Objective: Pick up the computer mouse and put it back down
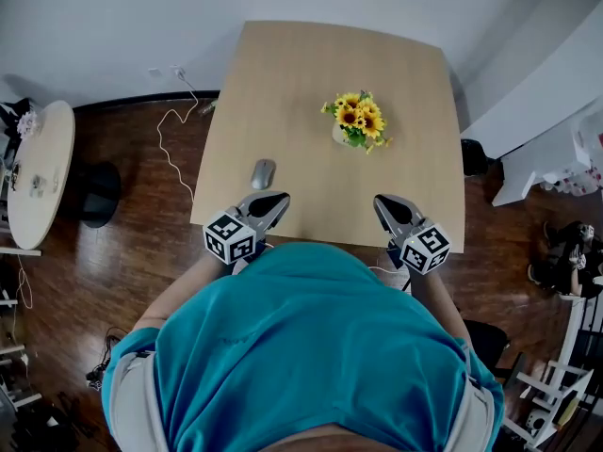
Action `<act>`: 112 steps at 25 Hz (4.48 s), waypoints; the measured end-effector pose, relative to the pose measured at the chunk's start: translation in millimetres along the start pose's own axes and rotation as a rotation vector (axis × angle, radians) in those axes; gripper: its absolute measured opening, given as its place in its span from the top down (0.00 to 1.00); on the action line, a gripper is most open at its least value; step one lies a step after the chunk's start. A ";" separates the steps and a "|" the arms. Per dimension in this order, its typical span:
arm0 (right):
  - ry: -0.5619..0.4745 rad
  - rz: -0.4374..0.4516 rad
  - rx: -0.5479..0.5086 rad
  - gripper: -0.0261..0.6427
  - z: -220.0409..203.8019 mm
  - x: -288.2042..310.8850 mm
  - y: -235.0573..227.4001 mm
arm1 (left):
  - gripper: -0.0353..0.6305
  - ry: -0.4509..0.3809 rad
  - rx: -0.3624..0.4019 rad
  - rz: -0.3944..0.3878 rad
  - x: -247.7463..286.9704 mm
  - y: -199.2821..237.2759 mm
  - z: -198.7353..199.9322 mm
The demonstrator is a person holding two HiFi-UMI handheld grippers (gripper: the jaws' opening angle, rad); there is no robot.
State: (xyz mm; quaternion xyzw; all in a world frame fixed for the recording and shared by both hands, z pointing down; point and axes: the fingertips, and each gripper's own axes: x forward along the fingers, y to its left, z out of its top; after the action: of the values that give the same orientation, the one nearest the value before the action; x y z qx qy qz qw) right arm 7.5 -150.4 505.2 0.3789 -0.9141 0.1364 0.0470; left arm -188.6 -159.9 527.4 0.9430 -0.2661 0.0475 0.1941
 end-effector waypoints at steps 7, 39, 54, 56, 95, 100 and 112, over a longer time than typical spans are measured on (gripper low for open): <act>0.008 0.117 -0.019 0.96 1.0 8.6 -3.3 | 0.94 -0.062 -0.031 0.108 11.7 4.6 9.5; 0.070 0.045 -0.009 0.96 2.6 70.1 17.9 | 0.59 0.331 -0.192 0.278 13.5 178.1 -50.6; 0.102 0.003 0.060 0.96 -28.5 50.0 17.7 | 0.31 0.780 -0.250 0.515 37.3 257.2 -161.7; 0.106 0.000 0.069 0.96 -33.0 47.4 17.2 | 0.31 0.798 -0.266 0.537 37.9 261.5 -168.6; 0.040 0.038 0.015 0.96 -4.3 61.5 21.0 | 0.50 0.156 -0.244 0.152 3.5 154.1 -4.2; 0.014 0.064 -0.012 0.96 13.7 69.5 24.6 | 0.50 0.051 -0.212 0.082 -8.3 118.1 25.7; -0.026 0.101 -0.053 0.96 41.9 77.0 35.2 | 0.50 -0.071 -0.144 -0.012 -29.5 71.6 55.8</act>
State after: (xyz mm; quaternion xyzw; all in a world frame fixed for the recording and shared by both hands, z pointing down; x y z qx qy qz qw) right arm -71.1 -190.8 472.1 0.3326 -0.9359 0.1093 0.0381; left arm -251.8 -223.6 494.8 0.9293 -0.2697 -0.0064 0.2520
